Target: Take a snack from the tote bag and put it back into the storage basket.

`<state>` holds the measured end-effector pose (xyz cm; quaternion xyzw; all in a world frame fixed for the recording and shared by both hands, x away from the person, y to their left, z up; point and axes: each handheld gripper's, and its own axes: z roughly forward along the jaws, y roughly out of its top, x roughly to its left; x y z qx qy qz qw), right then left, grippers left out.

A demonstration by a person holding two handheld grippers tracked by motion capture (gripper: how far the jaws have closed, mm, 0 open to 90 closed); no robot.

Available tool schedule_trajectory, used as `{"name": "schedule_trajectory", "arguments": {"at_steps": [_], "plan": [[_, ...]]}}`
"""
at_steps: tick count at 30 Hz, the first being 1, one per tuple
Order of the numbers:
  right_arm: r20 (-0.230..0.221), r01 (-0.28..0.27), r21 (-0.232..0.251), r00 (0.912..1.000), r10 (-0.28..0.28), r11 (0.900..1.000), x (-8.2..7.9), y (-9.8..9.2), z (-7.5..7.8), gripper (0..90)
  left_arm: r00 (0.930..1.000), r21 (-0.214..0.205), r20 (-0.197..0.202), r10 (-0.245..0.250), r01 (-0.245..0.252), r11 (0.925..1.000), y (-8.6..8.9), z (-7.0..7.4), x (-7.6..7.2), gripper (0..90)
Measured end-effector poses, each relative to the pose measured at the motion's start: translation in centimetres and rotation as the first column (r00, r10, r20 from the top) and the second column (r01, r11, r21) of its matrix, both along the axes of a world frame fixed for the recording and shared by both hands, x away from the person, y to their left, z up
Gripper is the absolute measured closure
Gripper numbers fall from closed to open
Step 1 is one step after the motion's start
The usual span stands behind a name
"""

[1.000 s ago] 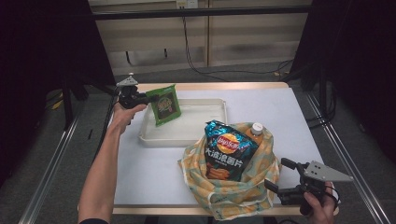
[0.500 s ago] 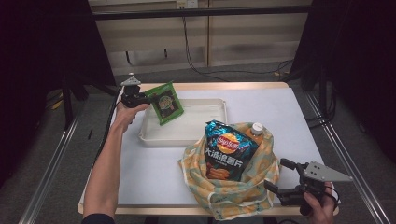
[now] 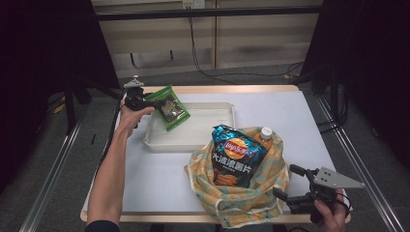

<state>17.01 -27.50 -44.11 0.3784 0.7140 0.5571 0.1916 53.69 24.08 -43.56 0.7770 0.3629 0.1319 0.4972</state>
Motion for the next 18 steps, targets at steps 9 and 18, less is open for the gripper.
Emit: {"name": "schedule_trajectory", "arguments": {"at_steps": [9,18], "plan": [[0.001,-0.003,0.000,1.0000,0.003,1.0000,-0.1,0.1,0.0,0.6,0.9986,-0.030,0.030,0.045,-0.044,0.9986,1.5,0.8,-1.1,14.3],[0.003,0.006,-0.005,1.0000,-0.006,1.0000,0.0,0.0,0.0,0.6,0.9952,-0.069,0.089,0.041,-0.035,0.9970,1.9,3.2,-3.5,34.6]]}}
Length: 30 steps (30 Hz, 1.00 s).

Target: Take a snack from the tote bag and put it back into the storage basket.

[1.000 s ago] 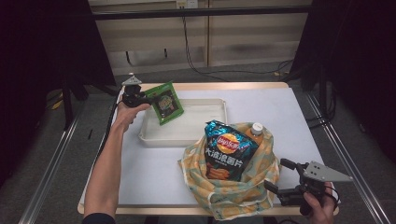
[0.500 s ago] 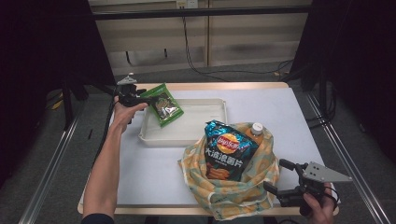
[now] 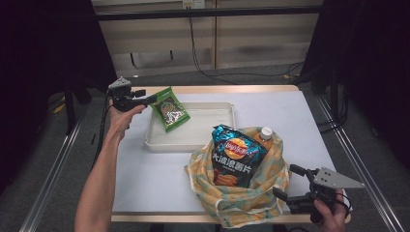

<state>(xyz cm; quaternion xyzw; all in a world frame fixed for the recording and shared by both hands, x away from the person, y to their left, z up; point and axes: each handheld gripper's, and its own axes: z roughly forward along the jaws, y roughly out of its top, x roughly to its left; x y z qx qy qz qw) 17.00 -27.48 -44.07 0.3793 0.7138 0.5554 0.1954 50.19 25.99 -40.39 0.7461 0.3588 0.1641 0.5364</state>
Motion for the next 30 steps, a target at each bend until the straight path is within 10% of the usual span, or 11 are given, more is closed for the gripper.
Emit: {"name": "schedule_trajectory", "arguments": {"at_steps": [2,10,20,30], "plan": [[-0.002,-0.004,0.002,1.0000,0.004,1.0000,0.0,0.0,0.0,0.6,0.9976,0.009,0.023,-0.065,0.064,0.9979,-0.4,0.1,-0.9,49.4],[-0.002,-0.001,0.000,1.0000,0.001,1.0000,0.0,0.1,0.0,0.6,0.9756,0.024,-0.083,-0.203,0.206,0.9783,-3.0,-1.7,-2.1,90.0],[-0.003,-0.006,-0.004,1.0000,0.006,1.0000,0.1,0.0,0.0,0.6,0.9397,0.115,-0.222,-0.260,0.290,0.9501,-5.3,-4.6,-1.7,90.0],[-0.006,-0.002,-0.008,1.0000,0.002,1.0000,0.1,0.1,0.0,0.6,0.9190,0.243,-0.326,-0.222,0.308,0.9196,-6.5,-6.1,-0.5,90.0]]}}
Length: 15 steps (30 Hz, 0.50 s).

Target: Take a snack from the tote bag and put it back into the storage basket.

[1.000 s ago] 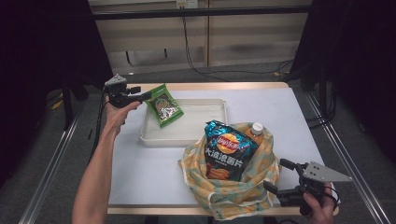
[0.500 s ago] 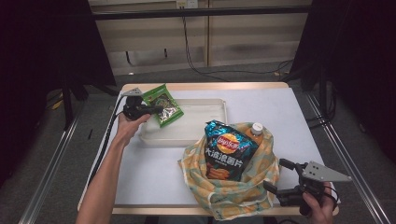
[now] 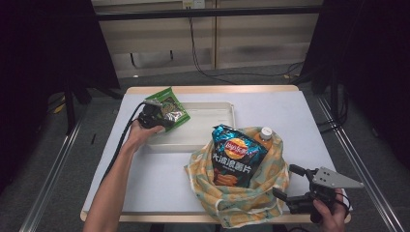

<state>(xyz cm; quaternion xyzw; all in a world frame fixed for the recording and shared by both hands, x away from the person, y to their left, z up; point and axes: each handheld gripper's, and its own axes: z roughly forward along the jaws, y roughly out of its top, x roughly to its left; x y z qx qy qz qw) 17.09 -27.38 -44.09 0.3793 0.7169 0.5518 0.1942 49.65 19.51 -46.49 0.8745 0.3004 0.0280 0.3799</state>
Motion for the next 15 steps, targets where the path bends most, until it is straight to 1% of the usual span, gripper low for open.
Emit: {"name": "schedule_trajectory", "arguments": {"at_steps": [1,2,3,5,7,10,11,12,15], "plan": [[0.001,-0.001,-0.002,1.0000,0.001,1.0000,0.0,0.0,0.0,0.6,0.9999,0.036,-0.011,-0.009,0.009,0.9993,-0.2,0.1,0.2,90.0],[0.000,0.001,-0.003,1.0000,-0.001,1.0000,0.0,0.0,0.0,0.6,0.9999,0.044,-0.011,-0.010,0.010,0.9990,-0.3,0.2,0.3,90.0],[-0.001,0.001,-0.003,1.0000,-0.001,1.0000,0.0,0.0,0.0,0.6,0.9999,0.040,-0.010,-0.014,0.014,0.9991,-0.4,0.3,0.5,90.0],[-0.003,0.004,-0.003,1.0000,-0.004,1.0000,-0.1,-0.1,0.0,0.6,0.9998,0.070,-0.013,-0.015,0.016,0.9975,-0.6,0.5,0.6,90.0],[-0.004,0.002,-0.001,1.0000,-0.002,1.0000,-0.1,-0.1,0.0,0.6,0.9998,0.084,-0.011,-0.014,0.015,0.9964,-0.7,0.5,0.7,90.0],[-0.002,0.000,-0.002,1.0000,0.000,1.0000,-0.1,-0.2,0.0,0.6,0.9999,0.102,-0.011,0.001,0.000,0.9948,-0.6,0.4,1.0,90.0],[-0.001,0.001,-0.003,1.0000,-0.001,1.0000,-0.1,-0.2,0.0,0.6,0.9999,0.100,-0.013,0.005,-0.004,0.9950,-0.6,0.4,1.0,90.0],[-0.003,0.002,0.001,1.0000,-0.002,1.0000,-0.1,-0.1,0.0,0.6,0.9999,0.102,-0.007,0.012,-0.011,0.9947,-0.6,0.4,1.1,90.0],[-0.003,-0.003,0.000,1.0000,0.003,1.0000,-0.1,-0.1,0.0,0.6,1.0000,0.154,0.003,-0.001,0.000,0.9881,-0.4,0.6,1.4,90.0]]}}
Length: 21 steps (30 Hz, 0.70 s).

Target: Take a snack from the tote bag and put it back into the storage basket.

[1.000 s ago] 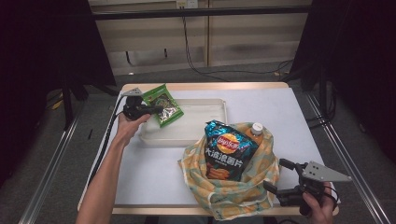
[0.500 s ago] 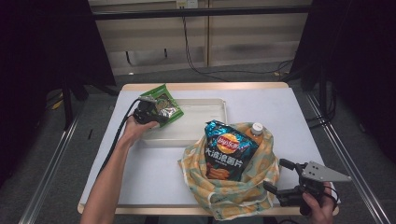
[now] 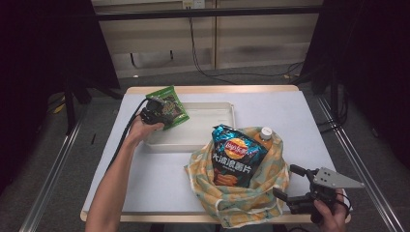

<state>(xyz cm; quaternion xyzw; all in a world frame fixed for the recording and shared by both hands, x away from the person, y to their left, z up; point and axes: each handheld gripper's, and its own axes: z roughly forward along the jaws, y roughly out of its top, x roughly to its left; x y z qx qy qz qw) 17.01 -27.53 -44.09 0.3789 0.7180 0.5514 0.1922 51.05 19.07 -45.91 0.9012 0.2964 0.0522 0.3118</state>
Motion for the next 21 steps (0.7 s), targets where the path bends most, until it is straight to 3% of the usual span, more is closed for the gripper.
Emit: {"name": "schedule_trajectory", "arguments": {"at_steps": [4,5,6,8,11,13,14,15,17,18,19,21], "plan": [[0.000,0.003,-0.001,1.0000,-0.003,1.0000,0.0,0.0,0.0,0.6,0.9997,0.006,0.006,0.022,-0.022,0.9997,0.3,-0.1,0.4,90.0],[-0.001,0.003,0.000,1.0000,-0.003,1.0000,0.0,0.0,0.0,0.6,0.9985,-0.036,0.002,0.054,-0.054,0.9979,0.3,-0.3,0.4,90.0],[-0.003,0.006,0.002,1.0000,-0.006,1.0000,0.0,0.0,0.0,0.6,0.9986,-0.038,0.003,0.052,-0.052,0.9980,0.4,-0.3,0.4,90.0],[-0.004,0.007,0.003,1.0000,-0.007,1.0000,0.1,0.0,0.0,0.6,0.9980,-0.037,0.007,0.063,-0.063,0.9974,0.5,-0.4,0.6,90.0],[-0.004,0.007,0.007,1.0000,-0.007,1.0000,0.1,0.0,0.0,0.6,0.9987,0.002,0.009,0.051,-0.051,0.9987,0.9,-0.4,1.1,90.0],[-0.004,0.006,0.004,1.0000,-0.006,1.0000,0.1,0.0,0.0,0.6,0.9954,-0.030,0.003,0.096,-0.096,0.9950,0.8,-0.8,1.1,90.0],[-0.004,0.006,0.004,1.0000,-0.006,1.0000,0.1,0.0,0.0,0.6,0.9956,-0.006,-0.003,0.094,-0.094,0.9956,0.9,-0.9,1.2,90.0],[-0.003,0.005,0.006,1.0000,-0.005,1.0000,0.0,0.0,0.0,0.6,0.9964,-0.004,0.005,0.085,-0.085,0.9964,1.0,-1.0,1.4,90.0],[-0.001,0.005,0.009,1.0000,-0.005,0.9999,0.1,-0.1,-0.1,0.6,0.9920,-0.033,0.013,0.126,-0.125,0.9916,0.9,-1.1,1.4,90.0],[0.000,0.003,0.004,1.0000,-0.003,1.0000,0.1,-0.2,0.0,0.6,0.9933,-0.009,0.017,0.114,-0.114,0.9934,0.9,-1.0,1.6,90.0],[0.001,0.000,0.008,1.0000,0.000,1.0000,0.1,-0.2,0.0,0.6,0.9911,-0.024,0.013,0.132,-0.132,0.9910,0.8,-1.0,1.7,90.0],[-0.002,-0.001,0.010,1.0000,0.001,0.9999,0.0,-0.1,0.0,0.6,0.9902,-0.010,0.017,0.138,-0.138,0.9904,0.6,-1.0,1.8,88.6]]}}
